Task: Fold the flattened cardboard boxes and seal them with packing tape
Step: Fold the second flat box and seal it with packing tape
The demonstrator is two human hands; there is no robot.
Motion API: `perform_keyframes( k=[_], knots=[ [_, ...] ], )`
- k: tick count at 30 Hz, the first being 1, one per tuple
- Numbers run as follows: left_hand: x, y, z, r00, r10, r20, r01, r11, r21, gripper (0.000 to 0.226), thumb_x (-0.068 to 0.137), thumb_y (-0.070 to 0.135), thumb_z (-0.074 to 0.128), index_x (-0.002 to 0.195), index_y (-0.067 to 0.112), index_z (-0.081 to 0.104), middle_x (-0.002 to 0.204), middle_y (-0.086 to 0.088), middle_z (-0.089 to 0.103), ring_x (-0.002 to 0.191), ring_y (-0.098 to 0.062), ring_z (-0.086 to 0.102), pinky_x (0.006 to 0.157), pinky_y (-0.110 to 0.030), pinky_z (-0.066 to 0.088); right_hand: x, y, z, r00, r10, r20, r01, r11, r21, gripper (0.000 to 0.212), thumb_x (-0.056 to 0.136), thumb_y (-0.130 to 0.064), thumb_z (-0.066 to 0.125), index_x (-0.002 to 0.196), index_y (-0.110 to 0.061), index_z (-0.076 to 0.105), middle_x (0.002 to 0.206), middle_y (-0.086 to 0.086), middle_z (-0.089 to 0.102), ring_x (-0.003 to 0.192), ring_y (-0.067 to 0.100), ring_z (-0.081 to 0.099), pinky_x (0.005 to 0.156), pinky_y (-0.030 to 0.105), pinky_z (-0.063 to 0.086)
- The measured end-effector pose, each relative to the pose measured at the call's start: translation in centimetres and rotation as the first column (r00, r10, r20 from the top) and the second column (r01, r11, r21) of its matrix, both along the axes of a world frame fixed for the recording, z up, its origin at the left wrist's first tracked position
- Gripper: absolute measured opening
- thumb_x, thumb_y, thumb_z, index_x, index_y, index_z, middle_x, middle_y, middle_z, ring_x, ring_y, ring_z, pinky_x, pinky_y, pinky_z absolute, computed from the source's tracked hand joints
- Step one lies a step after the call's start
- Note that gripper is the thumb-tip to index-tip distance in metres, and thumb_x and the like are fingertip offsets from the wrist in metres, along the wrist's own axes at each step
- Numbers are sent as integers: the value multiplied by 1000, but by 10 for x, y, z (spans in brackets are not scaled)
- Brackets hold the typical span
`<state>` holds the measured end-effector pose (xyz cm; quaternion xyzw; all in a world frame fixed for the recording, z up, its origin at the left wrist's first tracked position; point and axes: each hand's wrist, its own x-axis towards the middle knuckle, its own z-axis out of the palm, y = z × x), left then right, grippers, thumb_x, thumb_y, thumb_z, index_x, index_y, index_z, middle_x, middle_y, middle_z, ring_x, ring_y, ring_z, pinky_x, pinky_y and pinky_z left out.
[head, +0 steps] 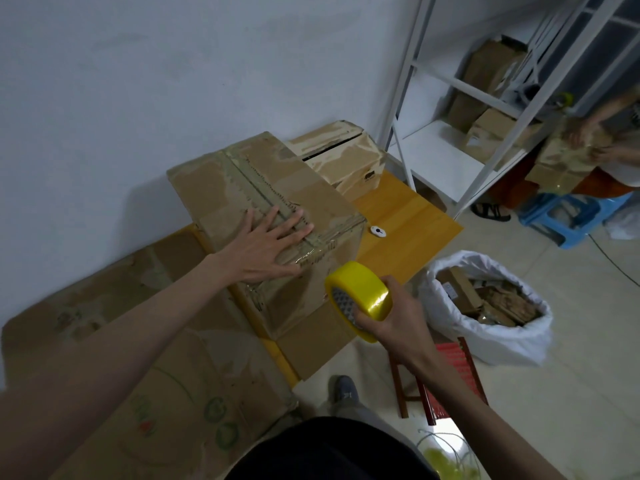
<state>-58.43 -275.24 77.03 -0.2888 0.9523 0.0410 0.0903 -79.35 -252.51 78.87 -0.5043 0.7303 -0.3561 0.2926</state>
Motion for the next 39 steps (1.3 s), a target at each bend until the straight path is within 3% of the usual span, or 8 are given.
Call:
perform_keyframes(
  k=[6,11,15,19,22,28,32,39],
  knots=[
    [-1,4,-4,1000,-5,-12,5,1000,-15,85,83,84,0,151,41,-27,160,11,-32,150,-22,-25,119,-61,-6,-1,-14,-52,991,109,72,-120,979,167,45,76,-28,82,107,-21,49,93,3,55,83,27,56,60,36,46],
    [-2,4,-4,1000,15,-8,-15,1000,-20,83,86,80,7,151,40,-26,161,11,-30,150,-22,-25,121,-57,-8,-5,-33,-73,977,171,128,-199,948,250,57,80,-29,80,124,-21,45,109,4,55,96,24,57,78,45,53],
    [-5,9,-5,999,43,-8,-44,999,-31,83,89,74,19,153,40,-23,163,10,-25,150,-21,-23,121,-55,-9,-21,-42,-73,945,248,212,-298,920,254,63,78,-44,82,122,-38,37,111,-15,53,97,4,55,75,19,49],
    [-6,9,-3,998,66,-17,-66,998,-18,85,87,77,22,153,43,-19,163,15,-21,151,-19,-20,121,-50,-13,-33,-59,-65,900,264,347,-358,902,242,59,70,-84,59,111,-42,56,114,-13,64,104,7,62,93,37,54],
    [-9,11,2,984,131,-120,-123,990,70,79,86,81,18,155,48,1,164,21,-8,152,-10,-12,123,-46,-10,-53,-81,-57,902,143,408,-218,965,144,65,87,-78,42,93,-19,67,93,2,73,89,17,69,86,37,56],
    [-44,18,13,860,339,-382,-325,940,102,37,103,49,36,132,33,52,145,11,44,132,-19,41,110,-43,34,-125,-152,-70,991,61,116,-84,975,206,23,103,-29,49,101,-8,58,91,12,70,81,26,66,80,51,56],
    [-70,20,9,780,519,-351,-522,848,93,31,100,41,44,125,27,53,138,1,44,127,-27,38,105,-48,38,-176,-195,-105,972,183,-147,-121,927,355,27,103,-17,47,123,-2,58,118,21,64,98,37,62,81,48,52],
    [-87,24,-4,703,594,-391,-637,770,24,37,93,39,41,123,23,56,134,-4,47,122,-31,40,103,-48,37,-226,-250,-175,815,505,-284,-264,760,594,50,99,-2,44,148,-1,38,149,24,34,122,40,51,90,40,45]
  ],
)
